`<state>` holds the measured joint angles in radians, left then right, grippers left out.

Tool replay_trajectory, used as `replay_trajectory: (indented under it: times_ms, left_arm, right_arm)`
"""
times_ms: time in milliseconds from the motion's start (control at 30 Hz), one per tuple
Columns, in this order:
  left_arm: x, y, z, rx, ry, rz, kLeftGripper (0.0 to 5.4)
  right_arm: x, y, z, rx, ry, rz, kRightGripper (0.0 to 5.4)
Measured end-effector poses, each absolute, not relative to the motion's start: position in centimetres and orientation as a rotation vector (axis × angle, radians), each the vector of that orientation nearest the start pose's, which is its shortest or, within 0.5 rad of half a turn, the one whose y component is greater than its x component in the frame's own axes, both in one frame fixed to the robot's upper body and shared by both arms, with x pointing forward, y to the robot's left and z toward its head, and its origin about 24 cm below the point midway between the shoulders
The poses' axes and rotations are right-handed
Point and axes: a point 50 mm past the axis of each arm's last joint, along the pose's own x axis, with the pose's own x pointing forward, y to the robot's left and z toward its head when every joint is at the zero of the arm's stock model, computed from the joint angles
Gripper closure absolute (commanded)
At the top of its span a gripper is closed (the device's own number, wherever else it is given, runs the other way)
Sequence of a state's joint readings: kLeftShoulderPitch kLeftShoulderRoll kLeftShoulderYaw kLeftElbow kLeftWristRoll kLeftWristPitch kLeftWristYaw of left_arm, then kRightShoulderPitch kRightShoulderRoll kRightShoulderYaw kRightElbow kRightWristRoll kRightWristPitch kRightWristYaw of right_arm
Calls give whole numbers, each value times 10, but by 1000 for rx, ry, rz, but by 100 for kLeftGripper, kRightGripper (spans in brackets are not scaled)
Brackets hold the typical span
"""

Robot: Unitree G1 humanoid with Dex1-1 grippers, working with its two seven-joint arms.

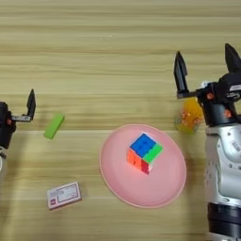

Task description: Move the objects on the table

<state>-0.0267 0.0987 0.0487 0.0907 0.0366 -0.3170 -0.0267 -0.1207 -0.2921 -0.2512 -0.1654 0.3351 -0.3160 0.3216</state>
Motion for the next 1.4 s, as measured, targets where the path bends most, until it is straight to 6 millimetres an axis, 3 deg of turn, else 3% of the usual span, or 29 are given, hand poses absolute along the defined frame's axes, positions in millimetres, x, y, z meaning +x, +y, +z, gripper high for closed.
replay_trajectory:
  times_ms: [167,300,567,933,1200,1400]
  left_arm:
    - [256,172,59,139,-252,-6,0]
    - [256,170,59,137,-253,-12,0]
    - [257,170,59,138,-252,-12,0]
    - [258,171,58,135,-250,-2,0]
    - [258,171,58,134,-255,4,0]
    - [258,172,58,134,-255,6,0]
  right_arm:
    - [239,-209,182,-91,-721,300,2]
    - [232,-192,187,-89,-707,454,2]
    - [219,-152,158,-134,-445,986,2]
    - [212,-104,139,-246,-109,1571,2]
    - [214,-82,134,-420,12,1735,2]
    - [216,-75,115,-558,104,1719,2]
